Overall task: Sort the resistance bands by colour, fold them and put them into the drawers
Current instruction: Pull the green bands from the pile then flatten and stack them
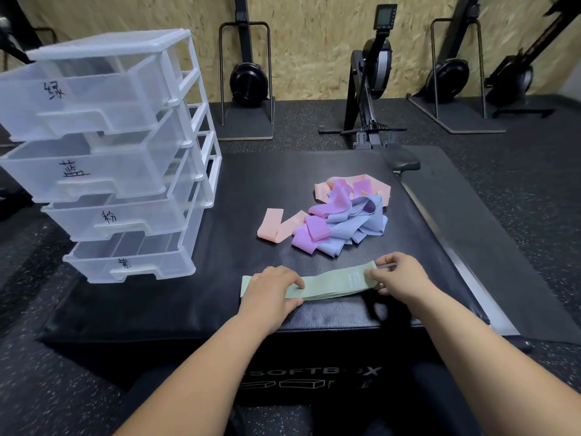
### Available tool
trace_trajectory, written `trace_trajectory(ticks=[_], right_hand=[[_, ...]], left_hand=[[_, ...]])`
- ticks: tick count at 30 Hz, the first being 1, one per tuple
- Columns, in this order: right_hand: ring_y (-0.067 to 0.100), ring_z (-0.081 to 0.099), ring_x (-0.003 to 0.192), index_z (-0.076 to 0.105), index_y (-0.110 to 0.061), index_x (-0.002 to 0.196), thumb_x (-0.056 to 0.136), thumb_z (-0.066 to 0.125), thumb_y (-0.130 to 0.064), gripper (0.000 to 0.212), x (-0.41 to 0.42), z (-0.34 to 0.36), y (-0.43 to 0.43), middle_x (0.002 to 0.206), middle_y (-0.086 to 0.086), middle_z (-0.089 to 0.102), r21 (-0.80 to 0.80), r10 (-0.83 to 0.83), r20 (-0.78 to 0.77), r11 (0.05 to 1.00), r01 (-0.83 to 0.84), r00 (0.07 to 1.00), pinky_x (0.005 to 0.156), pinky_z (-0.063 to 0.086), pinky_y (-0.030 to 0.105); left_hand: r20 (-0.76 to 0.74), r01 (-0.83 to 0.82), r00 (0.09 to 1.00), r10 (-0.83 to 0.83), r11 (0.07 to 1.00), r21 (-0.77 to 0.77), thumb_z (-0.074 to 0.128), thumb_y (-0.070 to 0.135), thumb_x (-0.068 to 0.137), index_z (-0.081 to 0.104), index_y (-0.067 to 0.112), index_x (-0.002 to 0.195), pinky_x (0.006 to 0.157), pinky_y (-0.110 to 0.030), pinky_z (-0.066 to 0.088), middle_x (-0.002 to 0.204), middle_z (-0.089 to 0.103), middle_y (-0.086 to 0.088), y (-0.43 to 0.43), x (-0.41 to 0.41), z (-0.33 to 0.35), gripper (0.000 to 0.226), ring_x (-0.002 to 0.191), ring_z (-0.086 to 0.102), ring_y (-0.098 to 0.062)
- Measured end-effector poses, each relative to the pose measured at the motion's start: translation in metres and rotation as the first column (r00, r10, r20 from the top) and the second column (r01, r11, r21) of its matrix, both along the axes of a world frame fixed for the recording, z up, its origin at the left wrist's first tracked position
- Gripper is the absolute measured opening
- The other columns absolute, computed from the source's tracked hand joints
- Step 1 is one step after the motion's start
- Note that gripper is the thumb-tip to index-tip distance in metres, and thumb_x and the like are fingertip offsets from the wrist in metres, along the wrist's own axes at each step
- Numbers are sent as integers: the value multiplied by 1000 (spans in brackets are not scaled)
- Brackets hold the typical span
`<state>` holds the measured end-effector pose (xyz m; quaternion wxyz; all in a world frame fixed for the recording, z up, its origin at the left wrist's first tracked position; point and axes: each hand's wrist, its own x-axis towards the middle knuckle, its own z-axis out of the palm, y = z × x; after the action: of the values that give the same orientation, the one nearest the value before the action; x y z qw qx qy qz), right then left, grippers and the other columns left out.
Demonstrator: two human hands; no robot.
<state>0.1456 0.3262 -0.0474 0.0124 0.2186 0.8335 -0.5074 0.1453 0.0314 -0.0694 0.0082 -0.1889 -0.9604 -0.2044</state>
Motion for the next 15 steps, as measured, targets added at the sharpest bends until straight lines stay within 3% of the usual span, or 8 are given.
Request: trace_trajectory(ticks=[6, 9, 12, 15], right_hand=[[21, 68, 66, 73, -12, 97, 80, 80, -9, 19, 5, 9, -10, 93, 19, 77, -100, -7, -86, 995, -1, 996, 67, 63, 36], [19, 68, 70, 73, -13, 100, 83, 79, -9, 18, 5, 21, -22, 93, 16, 74, -184, -12, -148, 983, -15, 989, 69, 63, 33], [17, 68, 74, 72, -12, 104, 84, 81, -10, 21, 8, 34, -39, 92, 16, 73, -244, 13, -200, 968, -63, 980, 71, 64, 31], [16, 67, 76, 69, -11, 108, 85, 85, -15, 28, 11, 39, -61, 90, 14, 72, -276, 56, -248, 953, -126, 967, 69, 62, 29]], left_hand=[[32, 6, 999, -5, 999, -31, 79, 48, 86, 67, 38, 119, 111, -36, 36, 137, 52, 16, 8, -1, 8, 36, 129, 43, -14], [-1, 16, 1000, -16, 978, 208, 75, 37, 90, 72, 33, 115, 105, -28, 41, 124, 57, 16, 20, 1, 18, 25, 117, 50, -11], [210, -124, 978, 16, 850, 512, 70, 28, 96, 76, 29, 109, 93, -22, 50, 108, 73, 17, 37, 4, 40, 14, 99, 66, -3], [418, -304, 908, -24, 648, 698, 62, 26, 105, 77, 15, 113, 87, -24, 59, 106, 80, 2, 48, 6, 60, 21, 93, 75, -11]])
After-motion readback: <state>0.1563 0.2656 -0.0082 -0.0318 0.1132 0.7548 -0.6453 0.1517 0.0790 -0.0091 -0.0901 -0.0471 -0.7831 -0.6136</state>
